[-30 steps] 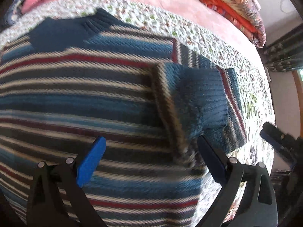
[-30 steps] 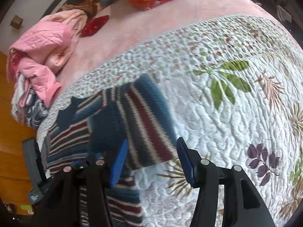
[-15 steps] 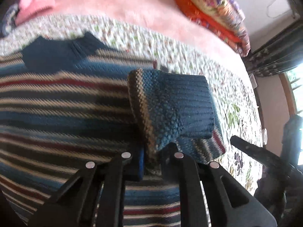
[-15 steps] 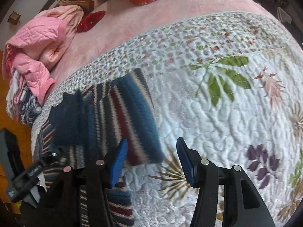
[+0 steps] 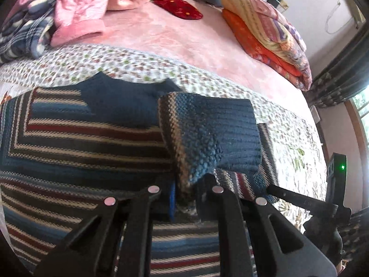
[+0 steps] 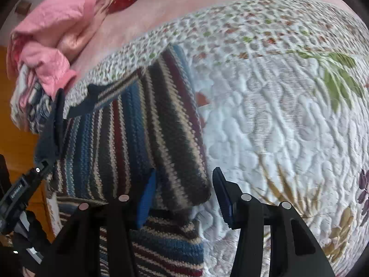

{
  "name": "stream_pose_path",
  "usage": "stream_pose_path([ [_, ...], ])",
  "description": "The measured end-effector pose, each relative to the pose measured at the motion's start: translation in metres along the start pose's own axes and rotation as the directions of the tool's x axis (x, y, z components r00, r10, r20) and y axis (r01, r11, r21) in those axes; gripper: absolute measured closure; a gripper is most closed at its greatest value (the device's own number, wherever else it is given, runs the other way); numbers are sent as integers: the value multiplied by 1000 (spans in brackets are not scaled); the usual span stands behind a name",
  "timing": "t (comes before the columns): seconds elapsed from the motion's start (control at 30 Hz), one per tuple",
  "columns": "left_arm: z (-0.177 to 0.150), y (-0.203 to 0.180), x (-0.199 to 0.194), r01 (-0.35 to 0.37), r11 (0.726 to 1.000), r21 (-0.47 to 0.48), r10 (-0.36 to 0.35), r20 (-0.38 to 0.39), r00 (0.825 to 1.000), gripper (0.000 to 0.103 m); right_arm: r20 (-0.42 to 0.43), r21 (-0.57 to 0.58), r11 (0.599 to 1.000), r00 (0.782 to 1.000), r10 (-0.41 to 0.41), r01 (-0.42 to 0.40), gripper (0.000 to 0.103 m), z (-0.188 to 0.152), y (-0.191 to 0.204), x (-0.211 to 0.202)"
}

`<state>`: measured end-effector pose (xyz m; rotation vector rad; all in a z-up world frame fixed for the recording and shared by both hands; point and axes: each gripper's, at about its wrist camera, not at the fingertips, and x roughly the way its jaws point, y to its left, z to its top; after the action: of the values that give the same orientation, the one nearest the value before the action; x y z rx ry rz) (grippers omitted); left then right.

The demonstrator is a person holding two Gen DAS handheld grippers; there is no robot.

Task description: Fold small clothes

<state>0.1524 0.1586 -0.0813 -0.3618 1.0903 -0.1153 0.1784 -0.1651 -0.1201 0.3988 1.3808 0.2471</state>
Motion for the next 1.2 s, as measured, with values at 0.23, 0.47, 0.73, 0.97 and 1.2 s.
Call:
stream_pose_path([
  [0.23,-4,53,13,-32,993,-113,31,-16,999,86,-34,-50,997,997,-66,64,51,-10,11,19],
  [0.47,-15,104,-25,-123,979,-163,129,30,991,76,-34,-51,996,997,-70,68,50,-7,13,17],
  [0.73,-6,86,-50,-105,989,-100,115,100,988,64,85,-108,992,994,70,-61,51,6,53,-31],
  [0.97,-15,84,6,-128,988,-90,126,-35,991,62,-31,-116,993,999,28,-32,53,2,63,12],
  [1.2,-19,94,18,-139,987,-81,133,-77,988,62,-60,-134,991,998,-19,11,53,-4,66,30],
])
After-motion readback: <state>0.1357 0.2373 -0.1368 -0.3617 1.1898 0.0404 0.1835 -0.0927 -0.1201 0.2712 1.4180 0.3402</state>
